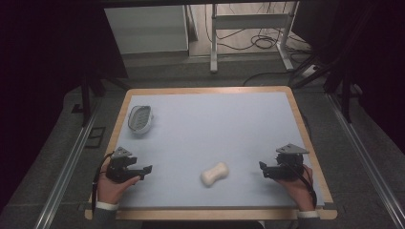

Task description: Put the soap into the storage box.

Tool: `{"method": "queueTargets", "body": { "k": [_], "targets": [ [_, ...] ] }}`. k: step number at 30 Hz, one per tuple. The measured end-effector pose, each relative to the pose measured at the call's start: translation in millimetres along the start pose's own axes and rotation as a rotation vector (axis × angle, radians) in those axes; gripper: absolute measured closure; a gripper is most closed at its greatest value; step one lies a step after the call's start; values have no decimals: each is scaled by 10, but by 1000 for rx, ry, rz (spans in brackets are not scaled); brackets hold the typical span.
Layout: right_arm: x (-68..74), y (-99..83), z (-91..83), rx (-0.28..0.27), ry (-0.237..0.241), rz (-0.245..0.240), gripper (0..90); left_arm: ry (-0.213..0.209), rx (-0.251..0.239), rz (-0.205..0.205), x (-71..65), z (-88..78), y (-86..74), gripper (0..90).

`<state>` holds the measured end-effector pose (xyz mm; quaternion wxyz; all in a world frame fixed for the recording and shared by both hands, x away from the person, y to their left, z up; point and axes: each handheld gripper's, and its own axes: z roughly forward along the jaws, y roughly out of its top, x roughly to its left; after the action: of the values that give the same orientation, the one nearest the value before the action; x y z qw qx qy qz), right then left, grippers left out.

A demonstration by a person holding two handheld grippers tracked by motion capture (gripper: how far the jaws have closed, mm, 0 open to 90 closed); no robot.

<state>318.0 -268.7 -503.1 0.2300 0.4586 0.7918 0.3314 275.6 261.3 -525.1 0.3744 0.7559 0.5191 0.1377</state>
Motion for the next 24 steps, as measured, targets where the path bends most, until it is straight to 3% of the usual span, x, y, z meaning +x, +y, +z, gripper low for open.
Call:
{"method": "queueTargets", "body": {
  "k": [4, 8, 15, 21, 24],
  "targets": [
    [-3, -9, -29, -14, 19, -43, 45, 19, -29, -27, 70, -25, -30, 241],
    [-19, -6, -32, -37, 16, -31, 52, 36, -30, -23, 73, -31, -38, 242],
    [-49, -11, -65, -47, 32, 5, 55, 27, -17, -17, 48, -17, -37, 243],
    [-104, -42, -85, -48, 53, 28, 74, 57, -30, -2, -29, -88, 5, 246],
    [-134, -60, -71, -46, 55, 33, 74, 65, -13, 9, -51, -62, 32, 247]
  ]
}}
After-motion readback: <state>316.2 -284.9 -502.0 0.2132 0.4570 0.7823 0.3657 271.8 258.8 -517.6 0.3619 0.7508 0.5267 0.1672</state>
